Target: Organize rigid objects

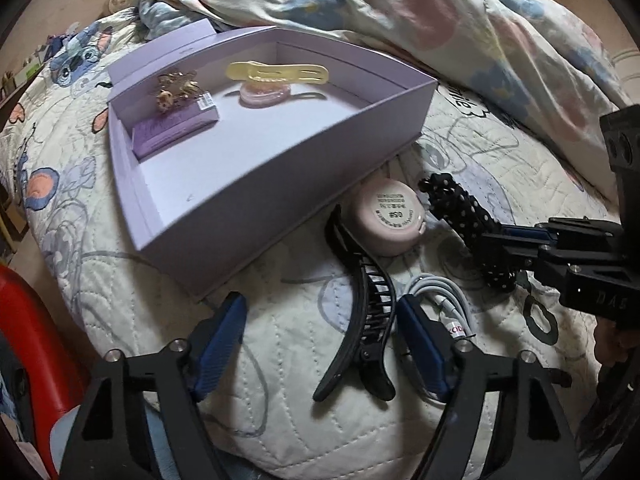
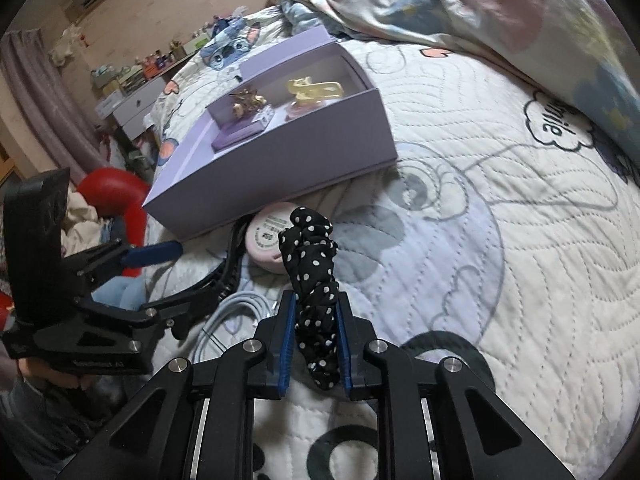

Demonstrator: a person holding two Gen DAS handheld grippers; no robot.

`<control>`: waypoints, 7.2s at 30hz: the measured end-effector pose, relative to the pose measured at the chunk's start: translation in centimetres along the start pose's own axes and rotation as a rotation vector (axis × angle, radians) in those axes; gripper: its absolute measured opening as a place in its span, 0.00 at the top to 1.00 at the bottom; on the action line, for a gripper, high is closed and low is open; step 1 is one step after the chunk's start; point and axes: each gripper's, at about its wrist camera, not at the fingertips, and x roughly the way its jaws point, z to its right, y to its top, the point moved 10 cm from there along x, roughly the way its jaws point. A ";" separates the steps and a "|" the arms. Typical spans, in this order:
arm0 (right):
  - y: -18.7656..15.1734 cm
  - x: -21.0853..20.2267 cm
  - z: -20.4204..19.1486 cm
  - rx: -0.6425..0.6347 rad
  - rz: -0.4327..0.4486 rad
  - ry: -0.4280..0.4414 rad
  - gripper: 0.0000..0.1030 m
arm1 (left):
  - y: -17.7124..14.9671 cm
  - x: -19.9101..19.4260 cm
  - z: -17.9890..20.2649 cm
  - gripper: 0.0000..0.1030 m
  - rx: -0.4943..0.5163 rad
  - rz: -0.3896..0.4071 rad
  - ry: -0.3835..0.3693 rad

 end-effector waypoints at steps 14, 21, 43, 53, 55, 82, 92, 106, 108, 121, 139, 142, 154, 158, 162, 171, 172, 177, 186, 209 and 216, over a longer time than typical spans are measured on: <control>0.1 0.3 0.4 0.023 -0.005 0.014 0.82 | 0.1 1.0 0.8 0.48 0.031 -0.050 -0.059; 0.1 0.2 0.5 0.028 -0.001 0.015 0.82 | 0.3 1.7 1.9 0.74 0.076 -0.054 -0.063; -0.1 -2.0 -1.8 0.013 0.043 0.040 0.82 | 0.7 -1.8 1.8 0.80 0.008 0.008 -0.088; -0.3 -1.7 -3.1 0.017 0.039 0.042 0.82 | 0.2 -1.4 1.9 0.80 -0.003 -0.017 -0.157; -0.4 -1.6 -2.9 0.023 0.034 0.038 0.82 | 0.0 -0.7 1.9 0.80 -0.008 -0.039 -0.157; -0.4 -1.6 -1.7 0.045 0.029 0.022 0.82 | 0.4 -0.3 2.1 0.76 -0.011 -0.026 -0.148; -0.2 -2.1 -3.1 0.019 0.043 0.038 0.82 | 0.8 -2.5 1.3 0.76 -0.025 0.010 -0.124; 0.8 -1.7 -7.5 -0.072 0.047 0.105 0.82 | 0.1 -7.0 -2.0 0.76 -0.080 0.075 -0.046; 1.0 -1.7 -8.2 -0.086 0.048 0.112 0.82 | 0.1 -7.7 -2.5 0.76 -0.088 0.089 -0.035; 2.1 -1.6 -12.3 -0.166 0.060 0.171 0.82 | 0.5 -10.8 -5.1 0.76 -0.129 0.145 0.016; 3.9 -0.5 -13.1 -0.198 0.052 0.172 0.82 | 2.6 -10.4 -6.5 0.76 -0.139 0.151 -0.003; 4.6 -0.2 -12.9 -0.204 0.053 0.167 0.82 | 3.3 -10.0 -6.5 0.76 -0.132 0.149 -0.010; 7.8 0.8 -11.9 -0.225 0.072 0.157 0.82 | 6.6 -8.7 -7.1 0.76 -0.110 0.153 -0.027; 8.8 1.1 -11.4 -0.232 0.078 0.146 0.82 | 7.7 -8.1 -7.5 0.76 -0.115 0.153 -0.035; 9.8 1.8 -10.8 -0.227 0.079 0.142 0.82 | 8.7 -7.4 -7.8 0.76 -0.116 0.154 -0.042; 11.6 3.0 -10.0 -0.226 0.086 0.131 0.82 | 10.4 -5.5 -8.2 0.76 -0.110 0.138 -0.058; 11.7 3.1 -9.9 -0.227 0.086 0.131 0.82 | 10.6 -5.3 -8.3 0.76 -0.110 0.137 -0.059; 12.3 4.0 -9.2 -0.231 0.076 0.124 0.82 | 11.4 -4.1 -8.3 0.76 -0.102 0.127 -0.069; 14.2 5.1 -7.8 -0.225 0.086 0.106 0.82 | 13.8 -2.0 -8.2 0.76 -0.072 0.122 -0.087; 21.0 5.7 -4.8 -0.286 0.161 -0.010 0.82 | 20.2 0.4 -10.2 0.76 -0.017 0.152 -0.055; 22.8 6.0 -4.3 -0.297 0.163 -0.016 0.82 | 21.4 1.4 -10.5 0.76 -0.006 0.143 -0.046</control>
